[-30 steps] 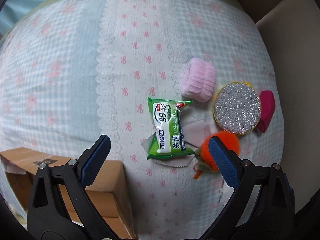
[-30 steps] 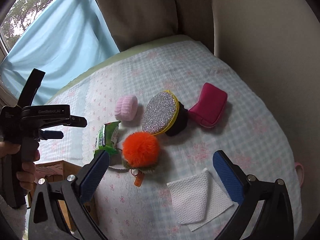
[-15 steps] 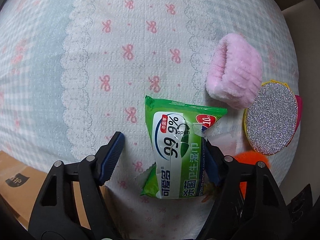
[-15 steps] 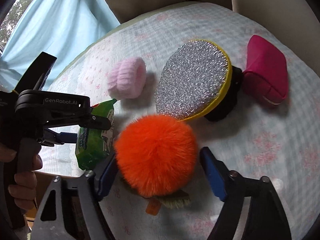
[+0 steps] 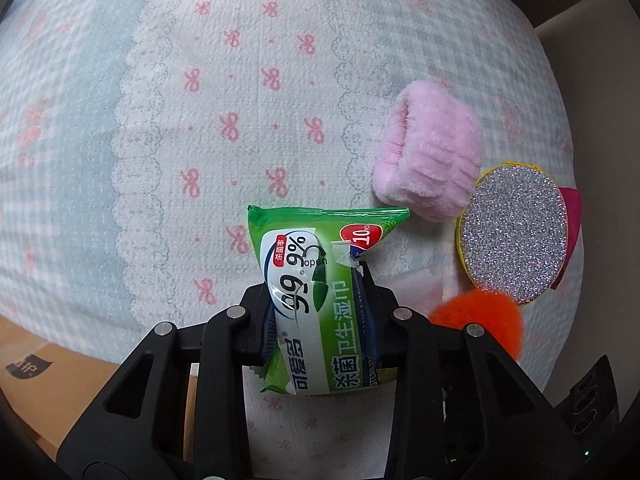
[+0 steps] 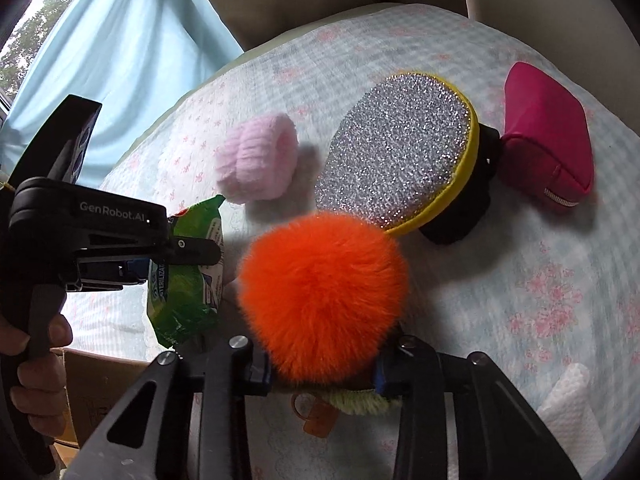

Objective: Organize soft objects
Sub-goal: 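Lift and carry the wipe pack and pompom over the cardboard box with both tools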

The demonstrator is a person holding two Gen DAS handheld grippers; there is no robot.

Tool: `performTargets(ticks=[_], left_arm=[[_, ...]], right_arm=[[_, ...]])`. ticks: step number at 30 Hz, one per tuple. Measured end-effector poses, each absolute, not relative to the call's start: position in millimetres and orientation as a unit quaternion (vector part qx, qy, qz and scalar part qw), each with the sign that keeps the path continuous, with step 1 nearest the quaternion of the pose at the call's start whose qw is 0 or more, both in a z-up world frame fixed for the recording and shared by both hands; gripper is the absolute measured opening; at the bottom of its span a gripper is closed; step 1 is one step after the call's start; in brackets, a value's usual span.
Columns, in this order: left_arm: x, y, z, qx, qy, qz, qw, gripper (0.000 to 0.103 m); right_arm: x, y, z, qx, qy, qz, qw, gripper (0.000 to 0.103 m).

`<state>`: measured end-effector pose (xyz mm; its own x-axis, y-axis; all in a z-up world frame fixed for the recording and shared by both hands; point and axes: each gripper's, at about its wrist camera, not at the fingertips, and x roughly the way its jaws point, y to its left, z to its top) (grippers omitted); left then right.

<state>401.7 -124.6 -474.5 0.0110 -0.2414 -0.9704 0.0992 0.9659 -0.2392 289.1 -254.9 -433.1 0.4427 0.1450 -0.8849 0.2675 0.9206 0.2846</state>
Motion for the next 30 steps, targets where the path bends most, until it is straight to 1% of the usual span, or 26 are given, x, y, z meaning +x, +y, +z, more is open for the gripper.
performTargets(ticks=[8, 12, 16, 24, 30], left_arm=[[394, -116, -434, -0.068, 0.673, -0.124, 0.726, 0.03], [393, -109, -404, -0.077, 0.664, -0.125, 0.733, 0.03], [373, -97, -380, -0.084, 0.649, -0.131, 0.745, 0.03], [348, -91, -309, -0.109, 0.605, -0.138, 0.776, 0.03], [309, -51, -237, -0.131, 0.572, -0.131, 0.799, 0.03]], right_arm=[[281, -255, -411, 0.192, 0.504, -0.038, 0.841, 0.032], [277, -254, -390, 0.185, 0.491, -0.039, 0.85, 0.032], [270, -253, -363, 0.175, 0.477, -0.04, 0.86, 0.032], [250, -237, -282, 0.148, 0.442, -0.034, 0.884, 0.032], [228, -201, -206, 0.12, 0.419, -0.017, 0.9, 0.032]])
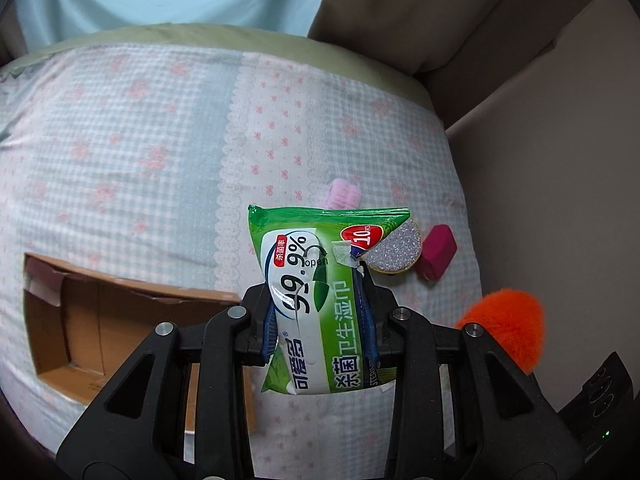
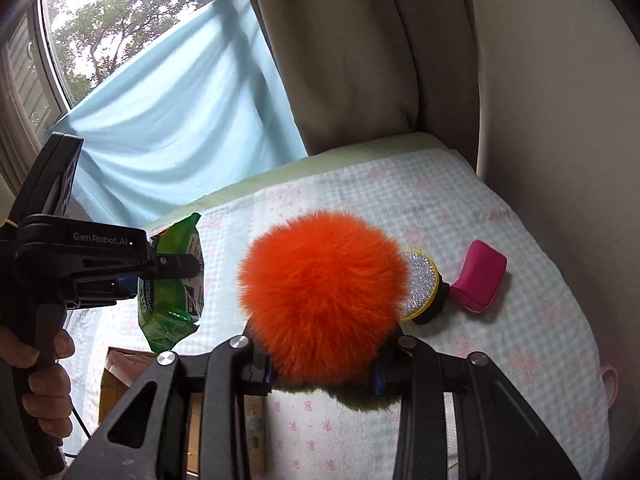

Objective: Organize soft objects
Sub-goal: 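Lift and carry the wipe pack and pompom over the cardboard box with both tools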

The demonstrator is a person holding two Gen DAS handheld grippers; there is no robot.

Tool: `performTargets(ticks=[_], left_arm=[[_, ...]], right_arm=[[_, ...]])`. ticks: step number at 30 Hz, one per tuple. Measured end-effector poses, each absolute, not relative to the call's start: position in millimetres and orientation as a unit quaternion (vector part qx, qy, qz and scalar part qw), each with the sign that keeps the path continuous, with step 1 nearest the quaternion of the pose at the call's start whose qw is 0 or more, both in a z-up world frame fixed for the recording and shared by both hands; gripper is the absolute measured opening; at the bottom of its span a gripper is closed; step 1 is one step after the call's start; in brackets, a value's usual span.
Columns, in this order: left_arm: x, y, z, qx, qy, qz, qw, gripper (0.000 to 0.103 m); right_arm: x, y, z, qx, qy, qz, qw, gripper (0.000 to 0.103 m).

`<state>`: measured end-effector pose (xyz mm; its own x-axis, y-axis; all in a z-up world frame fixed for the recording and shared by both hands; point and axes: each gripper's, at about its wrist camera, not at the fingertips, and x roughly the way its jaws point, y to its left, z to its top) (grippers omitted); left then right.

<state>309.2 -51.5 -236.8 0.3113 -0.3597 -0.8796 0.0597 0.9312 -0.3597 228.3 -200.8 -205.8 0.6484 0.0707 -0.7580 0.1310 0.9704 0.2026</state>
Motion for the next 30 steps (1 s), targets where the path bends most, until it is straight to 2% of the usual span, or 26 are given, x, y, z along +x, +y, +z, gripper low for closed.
performTargets(ticks=[9, 14, 21, 26, 30], left_arm=[[251, 49, -160, -0.14, 0.54, -0.109, 0.823, 0.03], [223, 114, -144, -0.131, 0.531, -0.093, 0.832, 0.03], [202, 186, -167, -0.092, 0.549, -0.07, 0.828, 0.03], [196, 201, -201, -0.021, 0.567, -0.066, 0.821, 0.03], [200, 207, -234, -0.011, 0.592, -0.069, 0.803, 0.03]], right_arm=[[203, -117, -116, 0.089, 0.397, 0.006, 0.914, 0.032], [195, -63, -99, 0.075, 0.396, 0.023, 0.915, 0.032], [195, 1, -124, 0.071, 0.42, 0.048, 0.903, 0.032], [196, 39, -156, 0.062, 0.45, 0.066, 0.888, 0.032], [206, 57, -185, 0.06, 0.483, 0.075, 0.87, 0.032]])
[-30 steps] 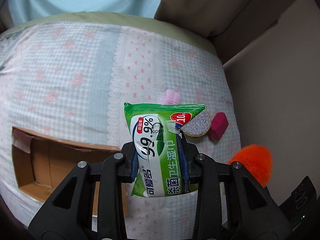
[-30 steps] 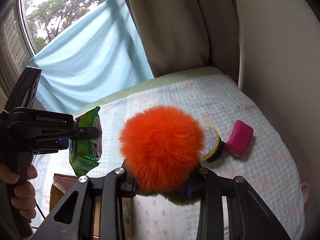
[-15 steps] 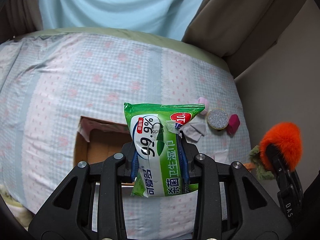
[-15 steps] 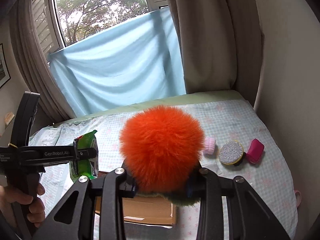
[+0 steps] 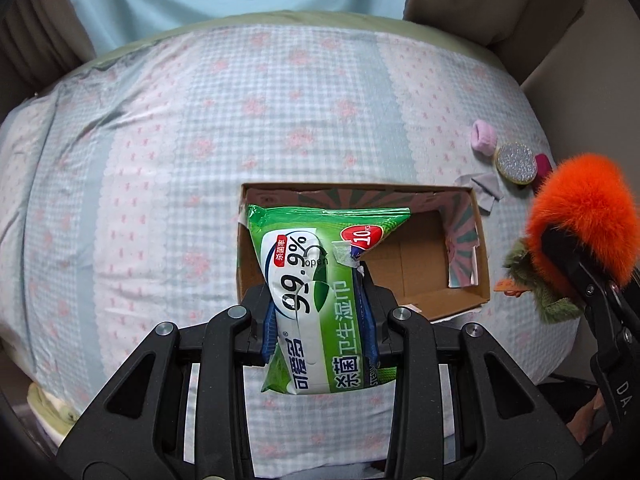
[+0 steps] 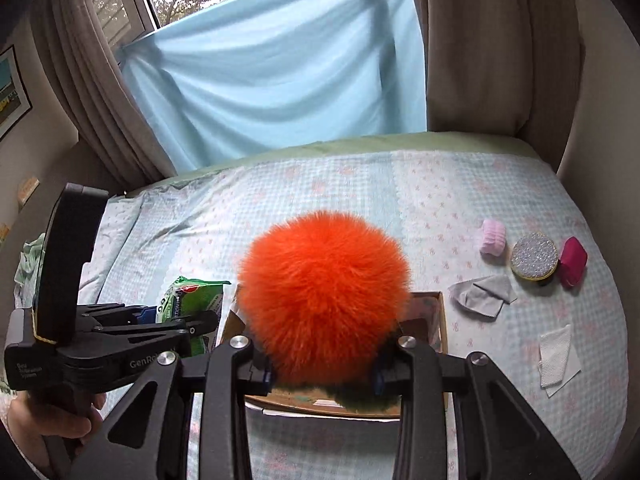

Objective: Organize soft objects
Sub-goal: 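Lift and carry the wipe pack and pompom over the cardboard box with both tools, then open both tools to drop the wipe pack and pompom into the box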

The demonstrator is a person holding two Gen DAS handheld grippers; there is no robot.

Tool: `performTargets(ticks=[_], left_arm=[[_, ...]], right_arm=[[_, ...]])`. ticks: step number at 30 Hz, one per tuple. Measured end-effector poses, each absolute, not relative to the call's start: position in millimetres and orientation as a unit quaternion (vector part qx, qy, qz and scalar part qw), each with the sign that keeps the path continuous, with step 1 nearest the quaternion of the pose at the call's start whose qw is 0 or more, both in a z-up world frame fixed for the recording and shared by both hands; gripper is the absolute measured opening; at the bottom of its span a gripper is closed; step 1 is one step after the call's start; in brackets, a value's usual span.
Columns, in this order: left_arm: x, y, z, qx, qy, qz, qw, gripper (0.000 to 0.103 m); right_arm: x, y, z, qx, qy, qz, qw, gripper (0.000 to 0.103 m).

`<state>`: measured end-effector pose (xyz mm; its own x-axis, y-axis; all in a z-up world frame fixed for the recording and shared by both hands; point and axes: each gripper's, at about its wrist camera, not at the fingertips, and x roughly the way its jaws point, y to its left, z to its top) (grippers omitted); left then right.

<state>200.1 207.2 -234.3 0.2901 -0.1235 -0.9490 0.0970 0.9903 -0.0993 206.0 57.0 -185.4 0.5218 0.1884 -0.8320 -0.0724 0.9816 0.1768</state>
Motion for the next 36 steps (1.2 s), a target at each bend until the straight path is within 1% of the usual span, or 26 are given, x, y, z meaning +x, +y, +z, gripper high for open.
performTargets(ticks=[2, 11, 17, 23, 25, 26, 27, 28, 29, 30, 31, 32, 33, 36], left_arm=[[206, 207, -251, -0.015, 0.607, -0.072, 0.791, 0.03], [236, 181, -325, 0.027, 0.668, -0.081, 0.739, 0.03], [254, 172, -368, 0.054, 0.703, -0.08, 0.705, 0.03], [265, 165, -405, 0.074, 0.732, -0.077, 0.673, 0.03], [269, 162, -410, 0.074, 0.735, -0.082, 0.669, 0.031], [270, 161, -411, 0.074, 0.731, -0.089, 0.672, 0.046], [271, 158, -410, 0.083, 0.728, -0.093, 0.674, 0.089], [271, 155, -411, 0.098, 0.727, -0.092, 0.673, 0.103], [271, 153, -410, 0.111, 0.725, -0.09, 0.674, 0.103], [270, 152, -408, 0.114, 0.717, -0.093, 0.682, 0.103], [269, 152, -407, 0.115, 0.713, -0.093, 0.685, 0.103], [269, 152, -407, 0.111, 0.714, -0.097, 0.685, 0.103], [268, 151, -408, 0.109, 0.715, -0.099, 0.683, 0.103], [265, 151, -407, 0.105, 0.717, -0.104, 0.681, 0.103]], right_arm=[[214, 59, -202, 0.065, 0.505, 0.077, 0.857, 0.032], [255, 47, -274, 0.084, 0.604, 0.06, 0.79, 0.032], [275, 46, -326, 0.097, 0.677, 0.053, 0.728, 0.032], [290, 45, -360, 0.098, 0.715, 0.047, 0.69, 0.032], [295, 45, -369, 0.102, 0.727, 0.049, 0.678, 0.032], [297, 46, -374, 0.101, 0.733, 0.053, 0.671, 0.032], [298, 49, -378, 0.092, 0.738, 0.055, 0.666, 0.032], [299, 51, -382, 0.08, 0.742, 0.055, 0.664, 0.037], [300, 51, -385, 0.072, 0.744, 0.052, 0.663, 0.043], [300, 49, -387, 0.076, 0.745, 0.047, 0.661, 0.058], [300, 46, -391, 0.087, 0.75, 0.043, 0.654, 0.087], [299, 43, -394, 0.099, 0.756, 0.041, 0.646, 0.1], [299, 41, -395, 0.105, 0.756, 0.039, 0.645, 0.103], [295, 39, -393, 0.093, 0.744, 0.034, 0.661, 0.103]])
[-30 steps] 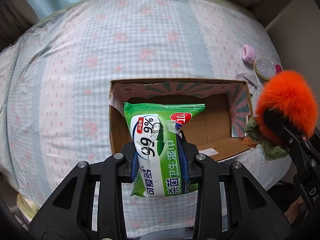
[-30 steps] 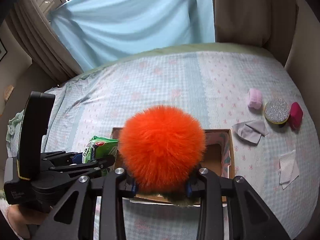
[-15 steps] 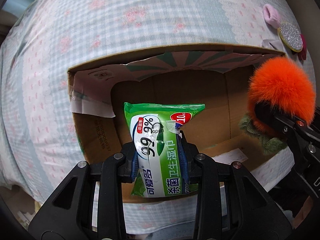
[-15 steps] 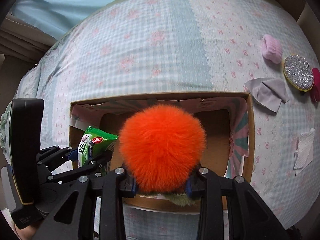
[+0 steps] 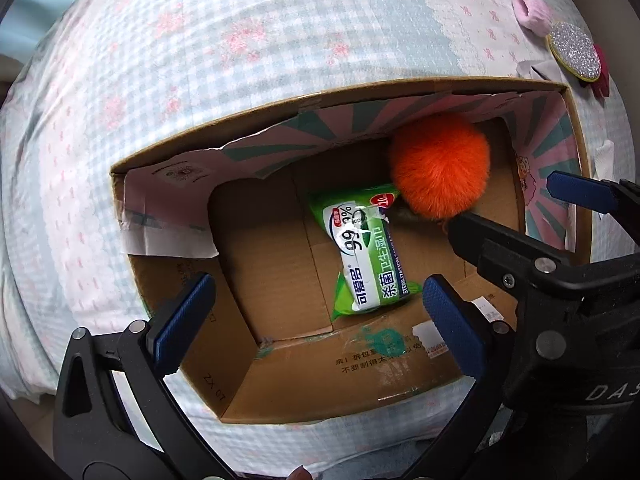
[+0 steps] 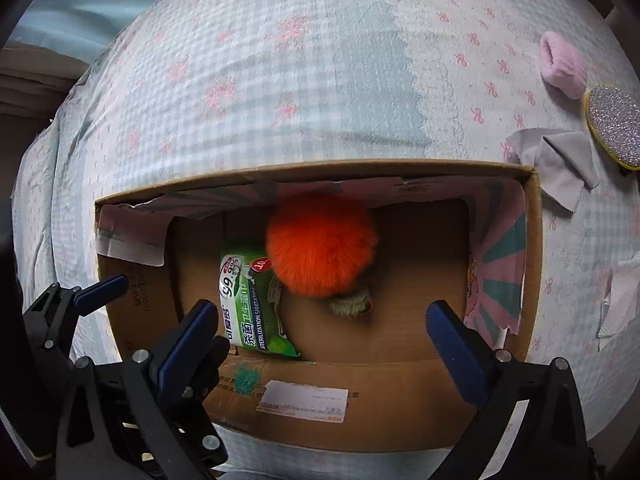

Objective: Organize soft objects
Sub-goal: 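Open both tools to drop the wipe pack and pompom into the box, then move the left tool to the silver sponge while the right tool reaches the magenta pouch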

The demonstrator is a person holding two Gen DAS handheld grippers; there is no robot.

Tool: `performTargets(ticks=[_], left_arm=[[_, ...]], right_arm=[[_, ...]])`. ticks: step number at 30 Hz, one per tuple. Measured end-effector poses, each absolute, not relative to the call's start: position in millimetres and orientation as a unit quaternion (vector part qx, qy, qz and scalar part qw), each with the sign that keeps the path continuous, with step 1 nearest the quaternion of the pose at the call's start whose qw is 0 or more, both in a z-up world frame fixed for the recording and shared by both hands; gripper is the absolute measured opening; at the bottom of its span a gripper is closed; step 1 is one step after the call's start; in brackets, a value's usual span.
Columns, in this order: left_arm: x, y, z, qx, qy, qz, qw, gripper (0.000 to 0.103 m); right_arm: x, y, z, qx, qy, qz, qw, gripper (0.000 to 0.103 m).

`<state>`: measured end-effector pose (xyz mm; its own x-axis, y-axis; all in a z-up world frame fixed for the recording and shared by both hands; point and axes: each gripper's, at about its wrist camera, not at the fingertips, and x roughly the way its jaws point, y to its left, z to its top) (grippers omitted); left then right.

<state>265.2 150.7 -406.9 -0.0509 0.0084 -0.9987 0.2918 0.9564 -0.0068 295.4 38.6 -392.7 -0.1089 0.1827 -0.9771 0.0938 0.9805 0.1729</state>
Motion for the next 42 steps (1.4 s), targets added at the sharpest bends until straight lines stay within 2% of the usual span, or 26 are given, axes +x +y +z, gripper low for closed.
performTargets(ticks=[5, 14, 29, 35, 42], left_arm=[[259, 150, -398, 0.101, 0.714, -0.105, 0.685, 0.103], [239, 155, -347, 0.104, 0.674, -0.092, 0.725, 0.103], [150, 164, -224, 0.106, 0.563, -0.076, 0.816, 0.103], [111, 166, -180, 0.062, 0.524, -0.104, 0.843, 0.103], [81, 138, -150, 0.064, 0.499, -0.132, 0.854, 0.103]], right_arm=[[288, 37, -384, 0.091, 0.731, 0.034, 0.676, 0.103], [270, 39, -339, 0.059, 0.695, 0.038, 0.716, 0.103], [194, 25, -188, 0.011, 0.59, 0.025, 0.807, 0.103], [150, 11, -132, 0.004, 0.535, -0.006, 0.845, 0.103], [107, -28, -102, 0.053, 0.501, -0.04, 0.863, 0.103]])
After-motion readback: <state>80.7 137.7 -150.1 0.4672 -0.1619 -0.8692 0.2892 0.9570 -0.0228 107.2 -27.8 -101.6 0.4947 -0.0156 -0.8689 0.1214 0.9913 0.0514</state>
